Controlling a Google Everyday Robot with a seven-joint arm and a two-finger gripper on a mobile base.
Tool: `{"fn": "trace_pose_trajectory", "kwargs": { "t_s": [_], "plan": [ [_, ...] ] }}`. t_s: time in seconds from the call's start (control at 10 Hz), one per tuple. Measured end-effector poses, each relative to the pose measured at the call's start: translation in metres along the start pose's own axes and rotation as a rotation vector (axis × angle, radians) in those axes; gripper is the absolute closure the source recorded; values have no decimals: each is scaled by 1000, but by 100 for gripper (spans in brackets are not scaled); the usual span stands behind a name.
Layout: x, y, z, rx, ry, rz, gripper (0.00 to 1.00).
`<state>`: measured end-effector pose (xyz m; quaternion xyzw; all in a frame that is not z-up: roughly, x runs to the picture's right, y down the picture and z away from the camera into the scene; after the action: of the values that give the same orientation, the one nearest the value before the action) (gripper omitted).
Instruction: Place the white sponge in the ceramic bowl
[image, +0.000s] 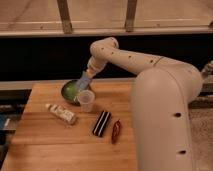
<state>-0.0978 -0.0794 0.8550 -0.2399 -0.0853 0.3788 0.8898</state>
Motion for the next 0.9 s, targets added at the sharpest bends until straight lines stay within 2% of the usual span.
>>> {"fn": "trace_pose_trajectory", "kwargs": {
  "t_s": [0.3, 0.5, 0.9],
  "plan": [
    [-21, 25, 19, -44, 7, -61, 100],
    [-23, 22, 27, -68, 5, -69, 99],
    [-24, 23, 27, -69, 4, -70, 99]
  ]
}}
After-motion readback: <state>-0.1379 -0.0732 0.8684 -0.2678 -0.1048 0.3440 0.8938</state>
